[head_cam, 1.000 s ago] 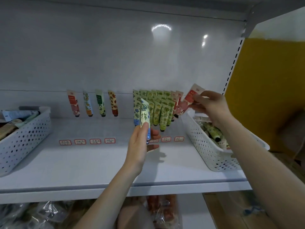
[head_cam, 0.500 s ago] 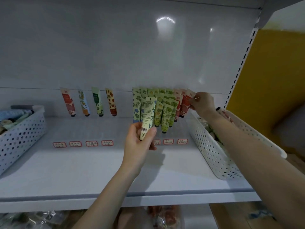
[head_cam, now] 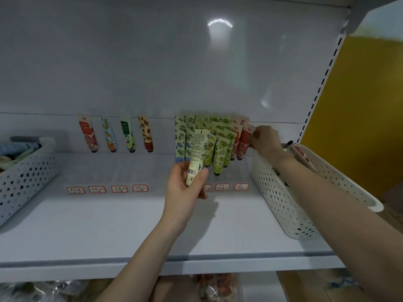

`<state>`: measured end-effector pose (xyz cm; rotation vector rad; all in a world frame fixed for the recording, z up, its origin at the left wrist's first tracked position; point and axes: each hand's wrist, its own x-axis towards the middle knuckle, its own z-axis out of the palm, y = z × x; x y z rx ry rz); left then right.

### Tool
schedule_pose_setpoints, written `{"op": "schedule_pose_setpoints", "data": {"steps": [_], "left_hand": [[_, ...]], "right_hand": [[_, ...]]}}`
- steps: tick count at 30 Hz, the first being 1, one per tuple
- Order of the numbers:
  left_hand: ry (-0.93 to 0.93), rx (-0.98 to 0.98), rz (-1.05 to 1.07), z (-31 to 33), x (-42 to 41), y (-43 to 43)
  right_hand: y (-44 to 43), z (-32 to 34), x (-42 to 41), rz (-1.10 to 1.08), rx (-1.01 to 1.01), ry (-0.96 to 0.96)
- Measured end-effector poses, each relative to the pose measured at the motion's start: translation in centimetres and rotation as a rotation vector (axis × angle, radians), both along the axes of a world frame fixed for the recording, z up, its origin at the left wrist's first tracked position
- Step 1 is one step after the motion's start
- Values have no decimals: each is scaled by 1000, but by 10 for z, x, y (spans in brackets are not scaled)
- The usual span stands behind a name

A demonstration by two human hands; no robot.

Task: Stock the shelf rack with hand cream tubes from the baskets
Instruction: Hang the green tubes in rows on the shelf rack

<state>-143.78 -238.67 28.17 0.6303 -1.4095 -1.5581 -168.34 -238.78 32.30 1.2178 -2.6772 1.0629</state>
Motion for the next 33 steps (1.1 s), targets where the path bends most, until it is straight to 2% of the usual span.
{"op": "schedule_pose_setpoints", "data": {"steps": [9, 15, 17, 20, 22, 24, 27, 33], "left_hand": [[-17, -14, -4, 1, 1, 1], [51, 120, -72, 11, 6, 3], [79, 119, -65, 14, 9, 3], [74, 52, -16, 16, 11, 6], [54, 8, 12, 16, 11, 10], [28, -54, 46, 18, 11, 15], [-10, -199, 81, 20, 13, 26], [-41, -305, 69, 21, 20, 37]], "right_hand": [[-4, -1, 4, 5, 13, 12], [4, 12, 4, 22, -15, -182], [15, 22, 8, 0, -91, -214], [35, 40, 25, 0, -334, -165], [53, 51, 51, 102, -444, -261], [70, 56, 84, 274, -444, -397], [87, 55, 127, 444, -312, -461], [93, 47, 149, 437, -336, -494]]}}
